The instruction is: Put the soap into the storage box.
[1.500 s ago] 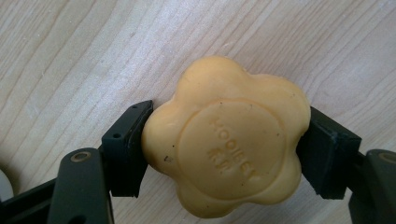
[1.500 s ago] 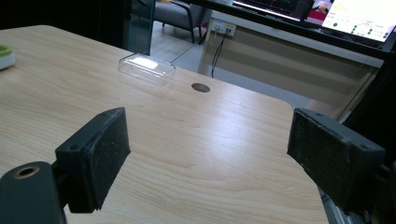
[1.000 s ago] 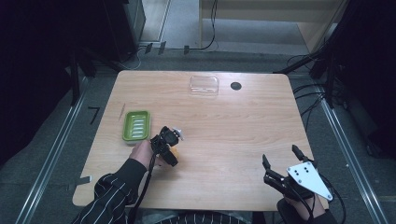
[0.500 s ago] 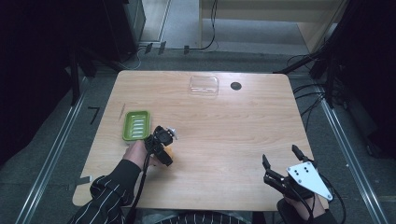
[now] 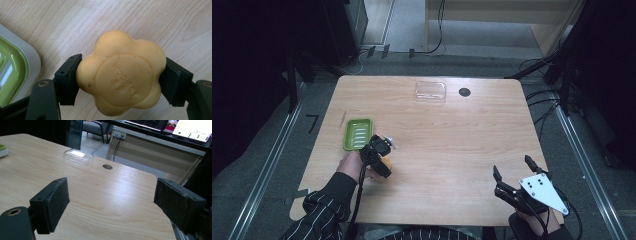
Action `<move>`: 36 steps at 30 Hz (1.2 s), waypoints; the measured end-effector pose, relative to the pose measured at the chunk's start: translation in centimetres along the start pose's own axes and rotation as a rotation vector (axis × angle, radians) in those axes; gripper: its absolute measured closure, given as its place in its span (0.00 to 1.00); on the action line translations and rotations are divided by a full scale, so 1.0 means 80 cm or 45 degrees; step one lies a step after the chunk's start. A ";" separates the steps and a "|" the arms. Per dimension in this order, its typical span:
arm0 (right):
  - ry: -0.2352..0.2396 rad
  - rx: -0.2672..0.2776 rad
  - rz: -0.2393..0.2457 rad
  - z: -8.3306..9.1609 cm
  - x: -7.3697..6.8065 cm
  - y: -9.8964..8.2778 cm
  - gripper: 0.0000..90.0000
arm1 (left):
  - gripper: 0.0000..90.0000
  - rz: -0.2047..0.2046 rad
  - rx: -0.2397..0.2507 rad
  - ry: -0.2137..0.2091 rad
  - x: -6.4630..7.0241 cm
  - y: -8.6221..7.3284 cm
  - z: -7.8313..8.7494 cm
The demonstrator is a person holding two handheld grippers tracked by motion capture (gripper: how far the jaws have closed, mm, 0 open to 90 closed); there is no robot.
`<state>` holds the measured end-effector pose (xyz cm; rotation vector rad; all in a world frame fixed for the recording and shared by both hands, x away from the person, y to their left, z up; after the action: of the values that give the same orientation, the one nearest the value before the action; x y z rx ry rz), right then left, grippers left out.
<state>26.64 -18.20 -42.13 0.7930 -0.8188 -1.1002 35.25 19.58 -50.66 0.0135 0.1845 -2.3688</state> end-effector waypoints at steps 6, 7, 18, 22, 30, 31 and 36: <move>0.000 -0.001 -0.005 0.000 0.000 0.000 0.15 | 0.31 0.009 -0.003 0.004 -0.003 -0.005 0.001; 0.001 -0.002 -0.004 0.000 0.000 0.000 0.15 | 0.31 0.009 0.000 0.004 -0.004 -0.006 0.002; -0.001 0.000 -0.004 0.000 0.000 0.000 0.15 | 0.31 0.034 0.002 0.010 -0.013 -0.015 0.005; 0.000 0.000 -0.006 0.000 0.000 0.000 0.15 | 0.31 0.046 0.009 0.014 -0.016 -0.018 0.007; -0.001 -0.003 -0.014 0.000 0.000 -0.001 0.15 | 0.31 0.085 0.018 0.013 -0.026 -0.029 0.007; -0.003 -0.001 -0.010 0.000 0.001 0.000 0.15 | 0.31 0.086 0.011 0.015 -0.028 -0.031 0.007; -0.005 -0.003 -0.006 -0.001 0.001 -0.001 0.15 | 0.31 0.111 0.018 0.021 -0.035 -0.038 0.008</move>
<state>26.68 -18.30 -42.19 0.7915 -0.8192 -1.1067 35.21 23.60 -49.44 0.0471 0.1721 -2.2838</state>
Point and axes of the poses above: each handheld gripper's, and its own axes: z roughly backward along the jaws, y roughly out of its top, x roughly to its right, the point moved 7 cm from there along -z, roughly forward along the jaws, and after that the axes turned 15 degrees about -x, right-handed, at the moved point
